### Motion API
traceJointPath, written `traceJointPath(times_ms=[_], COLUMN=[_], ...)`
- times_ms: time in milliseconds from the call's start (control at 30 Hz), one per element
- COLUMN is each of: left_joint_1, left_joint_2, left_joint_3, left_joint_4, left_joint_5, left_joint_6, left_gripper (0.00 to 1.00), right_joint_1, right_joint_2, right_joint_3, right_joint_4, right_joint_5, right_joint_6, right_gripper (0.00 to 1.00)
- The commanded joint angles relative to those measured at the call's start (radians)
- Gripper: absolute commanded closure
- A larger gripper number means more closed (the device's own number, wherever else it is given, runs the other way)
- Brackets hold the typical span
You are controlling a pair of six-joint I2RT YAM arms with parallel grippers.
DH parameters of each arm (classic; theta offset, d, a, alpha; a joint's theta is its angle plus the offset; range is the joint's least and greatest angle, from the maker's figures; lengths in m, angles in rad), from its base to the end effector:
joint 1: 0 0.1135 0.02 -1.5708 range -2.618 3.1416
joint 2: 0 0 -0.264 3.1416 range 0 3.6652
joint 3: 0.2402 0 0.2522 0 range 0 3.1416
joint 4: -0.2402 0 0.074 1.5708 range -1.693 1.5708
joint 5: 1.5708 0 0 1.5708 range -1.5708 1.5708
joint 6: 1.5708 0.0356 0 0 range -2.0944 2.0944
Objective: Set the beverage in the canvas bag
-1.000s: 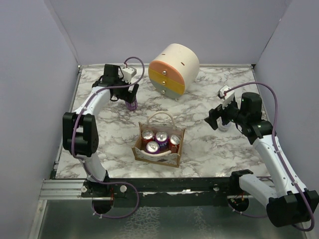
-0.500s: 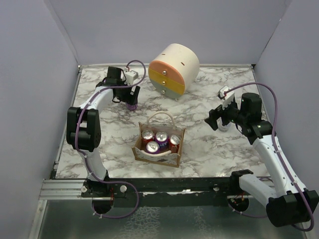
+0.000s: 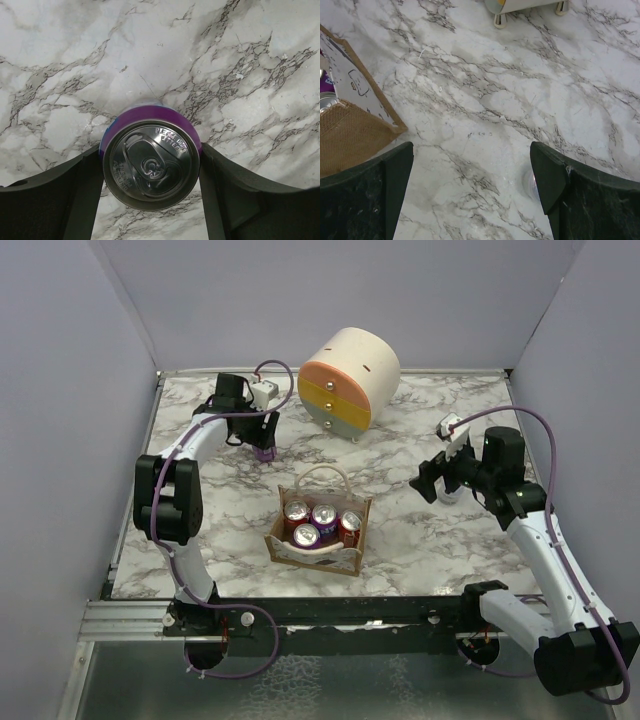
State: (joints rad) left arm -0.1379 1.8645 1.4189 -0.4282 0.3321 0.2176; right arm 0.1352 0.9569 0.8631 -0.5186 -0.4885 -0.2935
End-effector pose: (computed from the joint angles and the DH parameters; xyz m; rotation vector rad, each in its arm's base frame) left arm 0.4069 -0.0682 0.2322 0.5705 2.3456 -0.3686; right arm 0.1996 0.0440 0.3055 -0.7180 2.0099 0.4389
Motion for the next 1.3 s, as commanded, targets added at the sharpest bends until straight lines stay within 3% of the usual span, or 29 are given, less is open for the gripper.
traceJointPath(times_ms=[0, 233, 267, 467, 733, 900, 1067, 1267], left_joint_1=[-0.006, -0.021, -0.022, -0.033, -0.109, -0.140, -0.195, -0.214], left_joint_2=[-0.065, -0.210, -0.236, -0.411, -0.594, -0.620, -0.653, -0.679], left_joint_3=[0.028, 0.025, 0.025, 0.054, 0.171, 0.285, 0.270, 0.215], left_joint_4=[0.007, -0.037, -0.043, -0.119, -0.360, -0.597, -0.738, -0.867], left_joint_5=[0.047, 0.085, 0.085, 0.161, 0.349, 0.508, 0.591, 0.706], left_joint_6=[0.012, 0.108, 0.118, 0.154, 0.319, 0.428, 0.505, 0.593], left_gripper=[0.52, 0.98, 1.00, 1.00, 1.00, 1.00, 1.00, 1.00], right_joint_1=[-0.008, -0.008, -0.007, 0.041, 0.233, 0.355, 0.472, 0.518], right_joint_2=[-0.003, 0.046, 0.054, 0.107, 0.148, 0.192, 0.231, 0.258], right_joint_3=[-0.006, 0.052, 0.065, 0.139, 0.215, 0.230, 0.227, 0.196], right_joint_4=[0.017, -0.040, -0.061, -0.191, -0.364, -0.396, -0.385, -0.345], right_joint_5=[-0.072, -0.248, -0.295, -0.516, -0.527, -0.532, -0.502, -0.501], right_joint_6=[-0.027, -0.068, -0.089, -0.240, -0.440, -0.489, -0.496, -0.485], right_gripper=[0.00, 0.02, 0.03, 0.09, 0.17, 0.21, 0.26, 0.29])
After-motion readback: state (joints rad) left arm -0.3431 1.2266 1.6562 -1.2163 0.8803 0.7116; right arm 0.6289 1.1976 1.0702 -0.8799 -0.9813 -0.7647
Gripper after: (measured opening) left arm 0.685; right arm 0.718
